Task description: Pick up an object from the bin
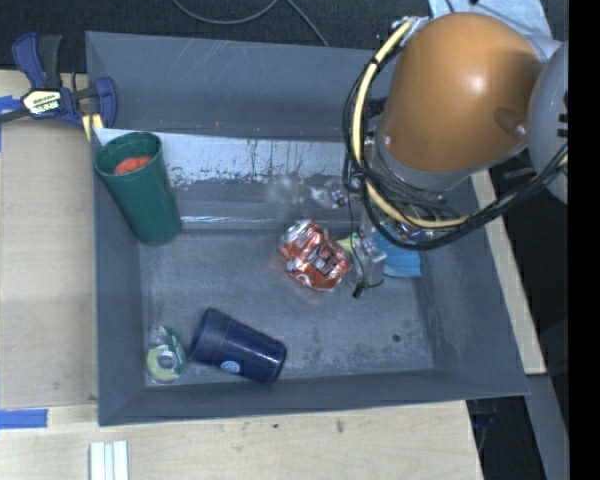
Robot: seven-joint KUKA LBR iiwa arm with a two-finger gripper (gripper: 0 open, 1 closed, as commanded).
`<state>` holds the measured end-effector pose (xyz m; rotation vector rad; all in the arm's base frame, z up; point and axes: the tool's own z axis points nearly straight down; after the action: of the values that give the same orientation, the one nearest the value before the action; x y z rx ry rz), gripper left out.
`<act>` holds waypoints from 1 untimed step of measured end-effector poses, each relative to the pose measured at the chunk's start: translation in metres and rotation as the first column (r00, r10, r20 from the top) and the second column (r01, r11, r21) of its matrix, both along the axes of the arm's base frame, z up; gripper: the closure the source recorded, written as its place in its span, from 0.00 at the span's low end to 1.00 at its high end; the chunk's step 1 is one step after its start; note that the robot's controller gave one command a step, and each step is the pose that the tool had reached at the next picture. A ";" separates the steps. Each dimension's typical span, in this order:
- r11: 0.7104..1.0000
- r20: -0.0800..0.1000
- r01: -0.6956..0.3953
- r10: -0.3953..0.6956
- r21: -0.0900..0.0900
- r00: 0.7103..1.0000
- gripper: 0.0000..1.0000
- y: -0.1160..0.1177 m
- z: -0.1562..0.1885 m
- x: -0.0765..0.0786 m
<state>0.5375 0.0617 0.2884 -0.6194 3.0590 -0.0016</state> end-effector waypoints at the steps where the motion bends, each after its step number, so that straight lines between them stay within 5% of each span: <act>1: 0.999 -0.016 -0.045 0.045 -0.002 0.999 0.00 -0.010 -0.064 0.004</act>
Offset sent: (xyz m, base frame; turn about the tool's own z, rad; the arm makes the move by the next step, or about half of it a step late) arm 0.0019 -0.0638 -0.0546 0.3255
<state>0.5414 0.0514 0.2241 -0.6911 3.0599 0.0008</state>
